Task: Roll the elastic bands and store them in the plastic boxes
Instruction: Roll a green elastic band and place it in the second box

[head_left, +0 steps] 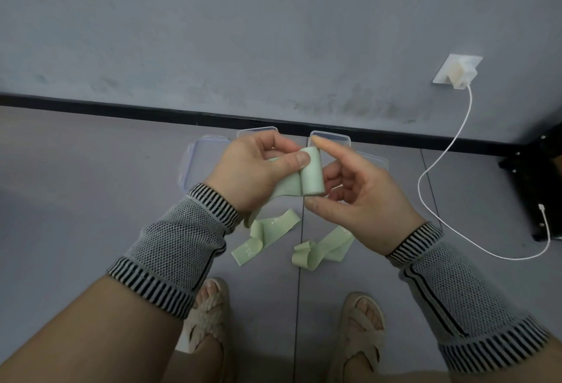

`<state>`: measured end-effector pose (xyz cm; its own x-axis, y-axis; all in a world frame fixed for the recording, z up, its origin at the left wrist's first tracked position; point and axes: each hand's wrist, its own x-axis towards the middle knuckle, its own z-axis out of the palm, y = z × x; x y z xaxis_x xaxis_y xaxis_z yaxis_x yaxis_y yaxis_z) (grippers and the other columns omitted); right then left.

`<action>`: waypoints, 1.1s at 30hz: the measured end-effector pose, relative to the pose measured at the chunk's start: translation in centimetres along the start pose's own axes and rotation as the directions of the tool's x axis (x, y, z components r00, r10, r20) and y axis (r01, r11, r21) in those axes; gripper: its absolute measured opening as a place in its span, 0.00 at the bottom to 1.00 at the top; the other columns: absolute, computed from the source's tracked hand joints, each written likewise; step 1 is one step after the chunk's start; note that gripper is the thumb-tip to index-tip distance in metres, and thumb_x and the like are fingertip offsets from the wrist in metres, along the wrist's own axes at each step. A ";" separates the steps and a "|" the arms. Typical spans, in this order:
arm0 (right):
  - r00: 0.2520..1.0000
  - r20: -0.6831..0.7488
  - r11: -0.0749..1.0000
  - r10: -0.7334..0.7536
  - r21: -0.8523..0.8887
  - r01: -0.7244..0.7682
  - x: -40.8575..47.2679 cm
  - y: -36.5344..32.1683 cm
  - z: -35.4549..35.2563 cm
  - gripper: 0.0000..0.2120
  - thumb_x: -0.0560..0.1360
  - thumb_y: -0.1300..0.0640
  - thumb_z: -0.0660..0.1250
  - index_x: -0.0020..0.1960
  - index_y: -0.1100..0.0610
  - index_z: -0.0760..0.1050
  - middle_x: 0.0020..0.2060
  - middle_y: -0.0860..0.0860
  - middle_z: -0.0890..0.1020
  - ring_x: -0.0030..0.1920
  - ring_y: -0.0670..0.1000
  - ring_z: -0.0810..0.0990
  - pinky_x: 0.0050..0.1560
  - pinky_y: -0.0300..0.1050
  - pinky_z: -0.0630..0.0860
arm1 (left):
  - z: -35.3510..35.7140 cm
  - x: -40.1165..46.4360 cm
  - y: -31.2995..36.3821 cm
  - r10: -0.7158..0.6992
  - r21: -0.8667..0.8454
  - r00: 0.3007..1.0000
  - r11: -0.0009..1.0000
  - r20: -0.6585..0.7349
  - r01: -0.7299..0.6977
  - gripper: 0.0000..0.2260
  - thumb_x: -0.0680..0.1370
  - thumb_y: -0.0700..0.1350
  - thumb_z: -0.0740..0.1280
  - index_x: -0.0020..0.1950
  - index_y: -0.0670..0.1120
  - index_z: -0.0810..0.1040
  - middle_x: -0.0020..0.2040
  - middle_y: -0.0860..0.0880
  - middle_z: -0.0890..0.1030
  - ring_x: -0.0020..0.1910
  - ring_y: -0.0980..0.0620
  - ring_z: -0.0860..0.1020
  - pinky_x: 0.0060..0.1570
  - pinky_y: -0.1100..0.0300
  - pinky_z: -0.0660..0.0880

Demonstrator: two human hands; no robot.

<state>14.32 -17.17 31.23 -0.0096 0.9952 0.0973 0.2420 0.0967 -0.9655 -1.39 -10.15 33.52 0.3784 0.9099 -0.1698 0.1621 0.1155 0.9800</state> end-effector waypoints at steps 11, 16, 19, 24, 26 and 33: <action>1.000 -0.004 0.999 0.007 -0.036 -0.007 0.0 -0.1 -0.4 0.29 0.65 0.66 0.77 0.57 0.42 0.74 0.34 0.52 0.76 0.33 0.47 0.75 0.38 0.38 0.75 | 0.0 0.0 0.0 0.039 0.169 0.996 0.984 0.086 -0.053 0.06 0.73 0.43 0.71 0.46 0.50 0.76 0.34 0.48 0.84 0.29 0.56 0.79 0.32 0.62 0.76; 1.000 -0.030 0.987 0.006 -0.160 -0.011 0.2 -0.3 -0.2 0.29 0.65 0.65 0.77 0.56 0.38 0.74 0.35 0.56 0.76 0.33 0.49 0.74 0.39 0.39 0.76 | 0.1 -0.2 0.2 0.101 0.270 0.995 0.958 0.010 -0.100 0.06 0.71 0.43 0.73 0.42 0.49 0.76 0.33 0.49 0.82 0.27 0.59 0.77 0.28 0.61 0.77; 0.999 -0.041 0.971 -0.015 -0.238 0.005 0.3 -0.4 0.1 0.30 0.65 0.63 0.76 0.54 0.32 0.73 0.35 0.53 0.76 0.35 0.52 0.75 0.40 0.44 0.77 | 0.3 -0.4 0.1 0.116 0.264 0.993 0.959 -0.024 -0.106 0.07 0.69 0.43 0.75 0.41 0.47 0.77 0.35 0.46 0.82 0.28 0.57 0.77 0.29 0.58 0.77; 0.997 -0.059 0.950 -0.042 -0.312 0.022 0.3 0.0 0.5 0.33 0.65 0.60 0.76 0.57 0.28 0.68 0.34 0.45 0.74 0.34 0.47 0.73 0.43 0.45 0.77 | 0.5 0.0 -0.3 0.088 0.298 0.996 0.952 -0.033 -0.075 0.07 0.70 0.43 0.74 0.42 0.48 0.77 0.39 0.45 0.83 0.34 0.52 0.80 0.33 0.58 0.78; 0.998 -0.056 0.975 -0.013 -0.224 0.000 0.2 0.2 0.5 0.34 0.66 0.58 0.76 0.61 0.29 0.67 0.35 0.43 0.75 0.36 0.46 0.74 0.44 0.45 0.78 | 0.3 0.1 -0.4 0.054 0.228 0.998 0.973 -0.024 -0.047 0.06 0.71 0.42 0.74 0.42 0.46 0.78 0.39 0.43 0.83 0.34 0.51 0.79 0.35 0.56 0.77; 0.993 -0.046 0.993 0.112 0.038 -0.111 0.4 0.1 0.2 0.23 0.78 0.60 0.63 0.69 0.45 0.66 0.40 0.48 0.83 0.42 0.45 0.82 0.50 0.45 0.80 | 0.3 0.2 -0.5 0.048 0.141 0.999 0.989 -0.008 -0.046 0.06 0.72 0.40 0.72 0.39 0.47 0.76 0.31 0.50 0.80 0.30 0.56 0.77 0.34 0.61 0.75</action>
<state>14.11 -16.79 31.13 0.0619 0.9981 -0.0008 0.2042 -0.0135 -0.9788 -1.12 -10.18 32.94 0.3786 0.9175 -0.1219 0.2715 0.0158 0.9623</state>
